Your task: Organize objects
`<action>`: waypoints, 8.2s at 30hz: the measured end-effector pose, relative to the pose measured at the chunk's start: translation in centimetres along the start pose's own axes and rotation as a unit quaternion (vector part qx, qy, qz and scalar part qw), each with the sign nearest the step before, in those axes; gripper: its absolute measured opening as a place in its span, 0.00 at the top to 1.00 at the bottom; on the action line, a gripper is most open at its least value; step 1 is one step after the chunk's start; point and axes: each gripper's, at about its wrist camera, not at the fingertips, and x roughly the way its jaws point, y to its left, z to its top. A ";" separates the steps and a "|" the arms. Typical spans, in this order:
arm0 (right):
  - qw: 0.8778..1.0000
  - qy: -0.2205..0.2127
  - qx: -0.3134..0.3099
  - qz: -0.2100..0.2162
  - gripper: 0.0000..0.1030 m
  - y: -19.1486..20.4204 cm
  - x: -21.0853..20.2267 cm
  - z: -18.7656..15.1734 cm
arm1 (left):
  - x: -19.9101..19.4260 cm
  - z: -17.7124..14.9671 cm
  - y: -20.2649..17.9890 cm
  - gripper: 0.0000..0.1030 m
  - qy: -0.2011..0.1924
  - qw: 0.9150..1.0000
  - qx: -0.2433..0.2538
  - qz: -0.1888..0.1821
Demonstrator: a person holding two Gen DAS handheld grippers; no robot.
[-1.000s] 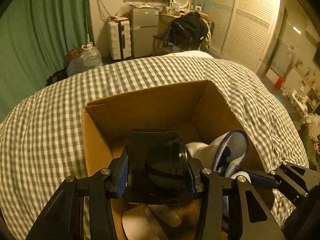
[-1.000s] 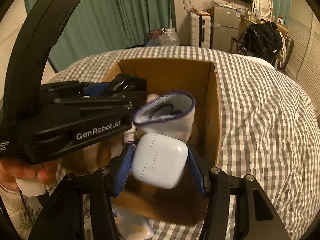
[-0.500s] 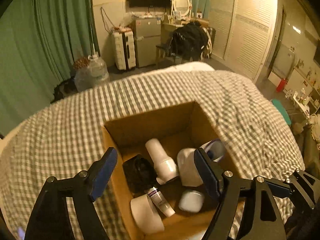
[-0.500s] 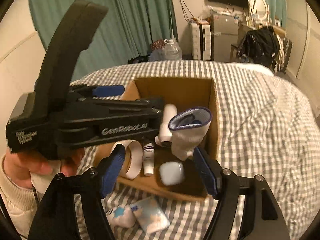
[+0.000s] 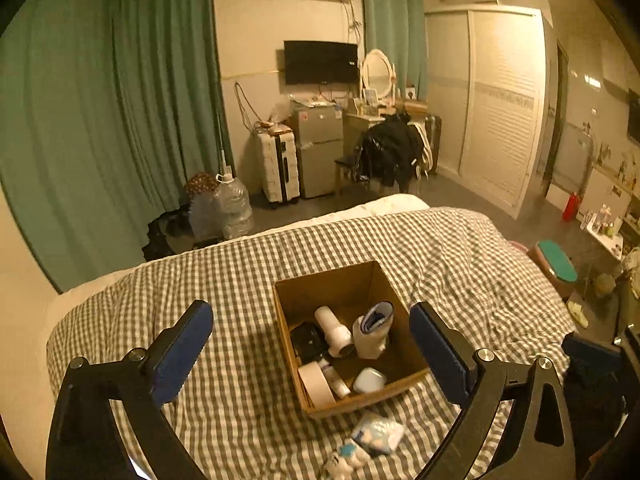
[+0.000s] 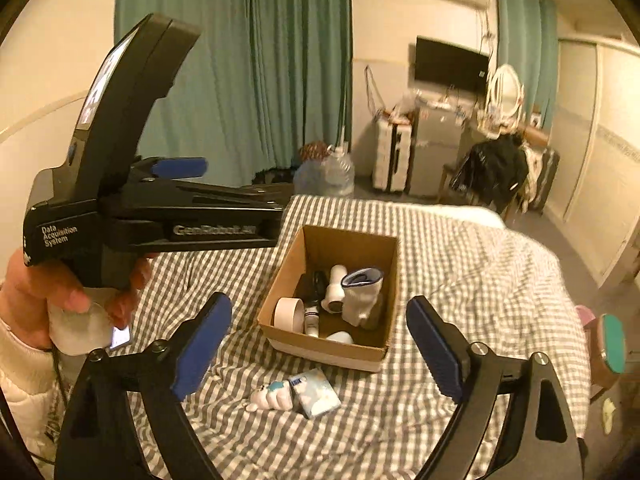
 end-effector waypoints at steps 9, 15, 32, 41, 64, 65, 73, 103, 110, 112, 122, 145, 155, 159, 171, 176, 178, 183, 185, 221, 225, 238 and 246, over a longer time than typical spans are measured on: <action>0.998 -0.040 -0.001 -0.040 0.08 1.1 -6.1 -2.4 | -6.7 -4.7 0.5 0.00 -0.025 0.999 -0.018 0.022; 0.998 -0.045 0.015 -0.045 0.07 0.6 -7.2 -4.5 | -8.2 -8.7 0.6 0.00 -0.023 0.998 -0.033 0.043; 0.995 0.046 0.067 -0.055 0.07 -2.8 1.5 -11.7 | 2.3 -18.9 -1.2 0.00 0.095 0.993 -0.058 0.035; 0.989 0.105 0.080 -0.062 0.08 -4.4 9.0 -15.3 | 9.2 -22.4 -2.6 0.00 0.176 0.983 -0.046 0.015; 0.973 0.197 0.122 0.013 0.08 -6.5 20.6 -16.9 | 15.0 -22.9 0.2 0.36 0.229 0.972 -0.062 -0.005; 0.973 0.199 0.115 0.020 0.08 -6.0 21.0 -16.8 | 14.9 -22.9 0.6 0.36 0.226 0.972 -0.060 0.009; 0.968 0.236 0.058 0.060 0.16 -2.5 23.9 -16.8 | 15.3 -23.7 2.2 0.37 0.241 0.967 -0.079 0.031; 0.993 0.090 0.074 -0.003 0.38 -2.9 3.4 -13.2 | 0.8 -16.9 -3.8 0.37 0.115 0.993 -0.020 0.004; 0.996 0.058 0.065 -0.014 0.38 -2.5 0.5 -11.3 | -1.0 -15.2 -4.4 0.37 0.090 0.996 -0.011 -0.003; 0.997 0.052 0.060 -0.018 0.38 -2.2 0.0 -10.7 | -1.0 -14.5 -4.3 0.37 0.084 0.996 -0.011 -0.008; 0.998 0.032 0.050 -0.024 0.38 -2.4 0.3 -6.3 | 1.4 -10.1 -3.3 0.37 0.063 0.998 -0.004 -0.004; 0.990 0.124 0.058 -0.034 0.38 -7.2 20.8 -3.1 | 19.8 -5.9 1.0 0.37 0.100 0.995 -0.014 -0.003; 0.990 0.114 0.076 -0.022 0.38 -9.7 26.9 0.6 | 23.2 -7.0 0.3 0.36 0.103 0.995 0.001 0.020; 0.991 0.109 0.080 -0.019 0.38 -10.0 28.5 1.3 | 23.3 -6.2 -0.1 0.37 0.098 0.995 -0.008 -0.002; 0.990 0.106 0.092 -0.012 0.34 -9.8 29.5 3.2 | 23.7 -5.5 -3.2 0.31 0.099 0.994 0.021 -0.038; 0.990 0.090 0.107 -0.009 0.25 -10.3 27.4 3.3 | 21.1 -4.5 -3.0 0.13 0.074 0.996 0.040 -0.009; 0.991 0.082 0.108 -0.013 0.23 -10.4 26.1 3.8 | 19.8 -3.8 -2.9 0.13 0.069 0.997 0.037 -0.002; 0.993 0.053 0.104 -0.029 0.22 -10.4 21.1 5.7 | 14.9 -1.9 -3.4 0.12 0.039 0.998 0.038 0.013; 0.993 0.036 0.104 -0.038 0.19 -10.2 18.3 6.8 | 12.8 -1.2 -3.5 0.08 0.026 0.999 0.039 0.018; 0.982 -0.129 0.046 -0.129 0.04 -4.6 -3.3 -5.0 | -5.0 -9.6 -3.5 0.00 -0.132 0.987 -0.046 0.079; 0.982 -0.134 0.038 -0.127 0.03 -4.4 -1.1 -7.5 | -3.6 -12.0 -3.0 0.00 -0.145 0.983 -0.067 0.092; 0.986 -0.086 0.066 -0.124 0.03 -5.0 5.9 -13.1 | 2.5 -17.6 -2.9 0.00 -0.091 0.987 -0.070 0.113; 0.989 -0.063 0.066 -0.116 0.04 -5.0 7.8 -15.3 | 4.6 -19.4 -3.7 0.00 -0.074 0.988 -0.055 0.121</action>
